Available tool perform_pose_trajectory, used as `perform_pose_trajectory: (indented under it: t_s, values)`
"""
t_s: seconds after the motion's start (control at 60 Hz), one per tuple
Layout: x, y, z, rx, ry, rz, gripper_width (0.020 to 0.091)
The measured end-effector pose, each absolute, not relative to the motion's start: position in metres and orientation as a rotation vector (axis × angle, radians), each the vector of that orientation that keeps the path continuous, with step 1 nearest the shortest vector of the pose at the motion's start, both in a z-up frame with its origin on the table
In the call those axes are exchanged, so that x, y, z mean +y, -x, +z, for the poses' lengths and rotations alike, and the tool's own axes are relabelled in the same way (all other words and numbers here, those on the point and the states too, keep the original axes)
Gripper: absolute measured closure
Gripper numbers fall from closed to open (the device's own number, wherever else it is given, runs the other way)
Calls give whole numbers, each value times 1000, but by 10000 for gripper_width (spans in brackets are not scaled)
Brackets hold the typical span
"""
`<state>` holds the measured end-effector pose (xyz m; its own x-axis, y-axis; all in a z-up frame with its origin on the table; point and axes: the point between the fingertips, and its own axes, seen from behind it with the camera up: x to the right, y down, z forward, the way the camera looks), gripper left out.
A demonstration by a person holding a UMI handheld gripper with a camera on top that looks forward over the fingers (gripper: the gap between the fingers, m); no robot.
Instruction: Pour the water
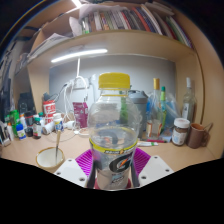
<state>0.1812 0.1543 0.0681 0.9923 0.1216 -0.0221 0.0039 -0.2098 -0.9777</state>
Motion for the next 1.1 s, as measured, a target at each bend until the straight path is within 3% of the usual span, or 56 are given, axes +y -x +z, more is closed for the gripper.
perform_pose_trajectory:
  t_s: [0.333,0.417,0.533,0.7,1.1]
  values:
    - [155,-178,69,-138,1745,98,554]
    - [152,-177,63,-156,1803,109,463]
    - [136,-178,54,-143,1899,165,252]
    - [99,-195,73,-92,1946,145,261]
    - [-66,-180,162,-62,2001,12,264]
